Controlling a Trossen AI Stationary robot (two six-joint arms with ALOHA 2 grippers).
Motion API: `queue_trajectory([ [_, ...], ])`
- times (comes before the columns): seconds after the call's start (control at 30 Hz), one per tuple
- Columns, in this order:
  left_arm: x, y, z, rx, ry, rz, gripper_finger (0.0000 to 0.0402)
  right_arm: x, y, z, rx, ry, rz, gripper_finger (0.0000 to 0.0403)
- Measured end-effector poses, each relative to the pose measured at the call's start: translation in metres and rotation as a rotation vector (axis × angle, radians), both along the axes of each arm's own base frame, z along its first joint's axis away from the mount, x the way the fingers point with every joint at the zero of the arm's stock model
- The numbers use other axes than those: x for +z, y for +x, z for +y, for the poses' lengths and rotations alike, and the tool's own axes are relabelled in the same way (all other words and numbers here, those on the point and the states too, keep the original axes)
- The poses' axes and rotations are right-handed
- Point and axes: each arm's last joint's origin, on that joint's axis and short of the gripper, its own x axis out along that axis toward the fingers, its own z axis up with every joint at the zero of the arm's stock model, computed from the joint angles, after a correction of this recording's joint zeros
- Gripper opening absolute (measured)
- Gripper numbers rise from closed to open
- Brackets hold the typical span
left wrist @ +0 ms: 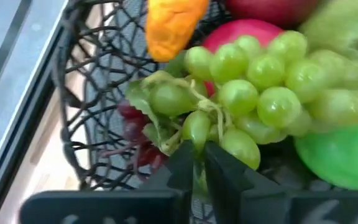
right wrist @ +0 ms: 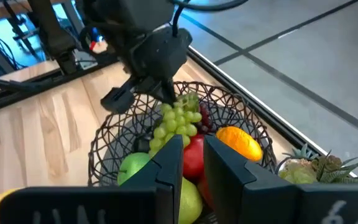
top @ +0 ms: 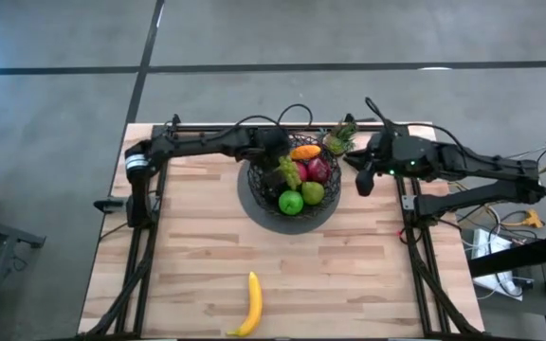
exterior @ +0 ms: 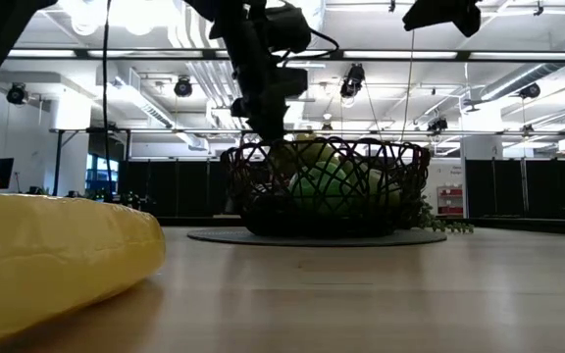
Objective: Build produce basket
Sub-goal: Put the green grapes into the black basket, then put the yellow banana into the black basket
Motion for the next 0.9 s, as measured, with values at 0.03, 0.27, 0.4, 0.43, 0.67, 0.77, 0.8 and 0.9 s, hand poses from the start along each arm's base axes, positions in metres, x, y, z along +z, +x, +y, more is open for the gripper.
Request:
queue_trajectory([
  [0.03,0.000,-0.001,0.002,0.007,0.000,0.000,0.0027,-0.001,0.002,0.000,0.000,0.001,0.006,0.0052],
  [0.27,0.016,-0.014,0.019,0.073,0.008,-0.039,0.0138,-0.009,0.013,-0.001,0.005,0.008,0.052,0.0052],
  [0.4,0.034,-0.030,0.015,0.105,-0.003,-0.053,0.0186,-0.014,0.021,0.000,0.029,0.035,0.075,0.0052],
  [0.43,0.040,-0.034,0.013,0.123,-0.008,-0.072,0.0192,-0.015,0.023,0.000,0.036,0.047,0.082,0.0052],
  [0.67,0.081,-0.060,-0.022,0.151,-0.045,-0.171,0.0200,-0.036,0.046,0.001,0.111,0.112,0.181,0.0052],
  [0.77,0.094,-0.069,-0.043,0.152,-0.065,-0.211,0.0200,-0.050,0.060,0.002,0.155,0.152,0.244,0.0052],
  [0.8,0.097,-0.072,-0.051,0.156,-0.063,-0.213,0.0200,-0.054,0.065,0.003,0.176,0.171,0.265,0.0052],
  [0.9,0.101,-0.081,-0.076,0.162,-0.049,-0.195,0.0200,-0.069,0.078,0.004,0.240,0.233,0.317,0.0052],
])
